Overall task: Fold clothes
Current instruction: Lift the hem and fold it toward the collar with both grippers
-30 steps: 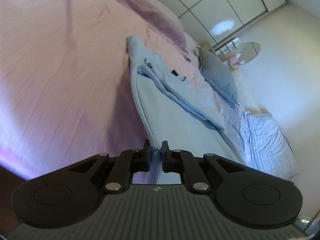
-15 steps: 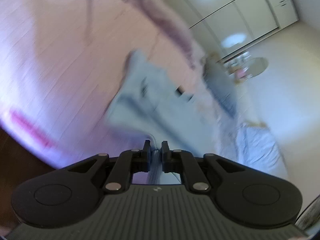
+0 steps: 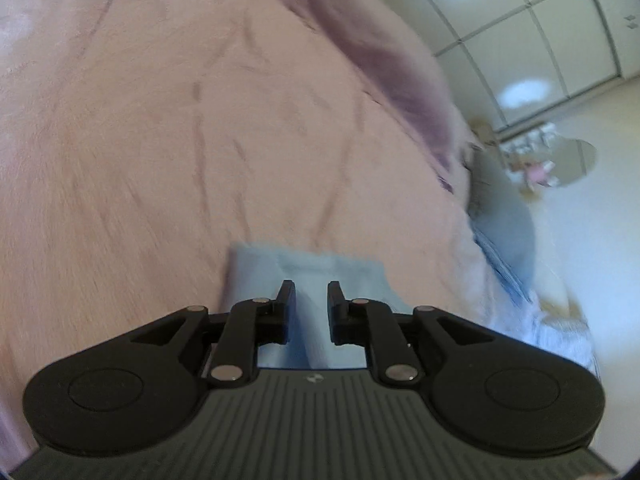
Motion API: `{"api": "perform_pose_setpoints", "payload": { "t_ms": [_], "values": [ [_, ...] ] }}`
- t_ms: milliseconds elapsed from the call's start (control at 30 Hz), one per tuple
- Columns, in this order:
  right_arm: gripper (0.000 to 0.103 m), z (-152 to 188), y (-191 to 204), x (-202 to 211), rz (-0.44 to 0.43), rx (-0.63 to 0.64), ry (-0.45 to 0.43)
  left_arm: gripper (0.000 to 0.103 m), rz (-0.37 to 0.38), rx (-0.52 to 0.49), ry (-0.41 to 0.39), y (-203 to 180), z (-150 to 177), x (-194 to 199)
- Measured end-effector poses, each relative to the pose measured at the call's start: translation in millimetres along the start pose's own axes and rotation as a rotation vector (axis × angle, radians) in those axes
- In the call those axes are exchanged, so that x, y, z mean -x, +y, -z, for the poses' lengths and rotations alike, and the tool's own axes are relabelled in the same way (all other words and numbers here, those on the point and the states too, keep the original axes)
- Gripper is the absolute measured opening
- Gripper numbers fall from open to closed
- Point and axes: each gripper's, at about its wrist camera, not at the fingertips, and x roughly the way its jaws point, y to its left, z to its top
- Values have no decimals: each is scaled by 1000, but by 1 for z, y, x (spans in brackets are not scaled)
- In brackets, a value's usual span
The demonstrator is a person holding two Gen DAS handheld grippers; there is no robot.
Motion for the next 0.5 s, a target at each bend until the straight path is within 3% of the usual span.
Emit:
{"api": "perform_pose_setpoints", "payload": {
  "t_ms": [100,167,367,500],
  "values": [
    [55,-1,-9,8,-7,3,-47,12,-13,-88,39,1,-10,-1],
    [55,4,-6,17,45,137,-60,13,-6,-204,86,-6,-8,-2],
    [55,54,31,-3,311,782,-7,21,-62,-650,175,-35,21,-11],
    [55,73,43,-38,357,1050,34,23,-95,-855,179,-49,38,-30]
  ]
}}
